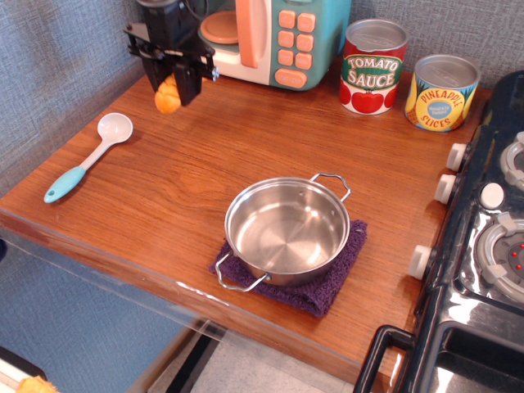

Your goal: Move the fish in front of the microwave

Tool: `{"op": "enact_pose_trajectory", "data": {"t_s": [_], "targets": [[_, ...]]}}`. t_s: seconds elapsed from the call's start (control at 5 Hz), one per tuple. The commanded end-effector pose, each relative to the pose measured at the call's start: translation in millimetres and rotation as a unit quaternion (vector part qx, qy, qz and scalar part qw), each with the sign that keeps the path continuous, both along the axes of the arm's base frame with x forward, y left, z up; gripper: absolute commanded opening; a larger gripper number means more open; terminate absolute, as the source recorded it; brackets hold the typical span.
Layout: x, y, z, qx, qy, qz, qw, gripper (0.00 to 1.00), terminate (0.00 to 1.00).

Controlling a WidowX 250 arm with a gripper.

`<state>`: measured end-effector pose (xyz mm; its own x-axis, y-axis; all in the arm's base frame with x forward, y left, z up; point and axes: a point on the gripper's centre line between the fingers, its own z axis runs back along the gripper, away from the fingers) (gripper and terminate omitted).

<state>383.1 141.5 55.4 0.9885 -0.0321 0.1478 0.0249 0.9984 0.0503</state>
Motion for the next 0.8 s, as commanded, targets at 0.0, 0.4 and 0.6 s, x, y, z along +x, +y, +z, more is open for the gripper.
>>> {"op": "enact_pose_trajectory", "data": {"t_s": [0.0,0.4,0.6], "targets": [[22,7,-7,0.035,-0.002,0.014,0.9993,0.0,0.0],[22,9,-15,0.031,0.014,0.029,0.999,1.0,0.0],[18,10,-4,0.022,0.004,0.026,0.9994,1.0,0.0]]}}
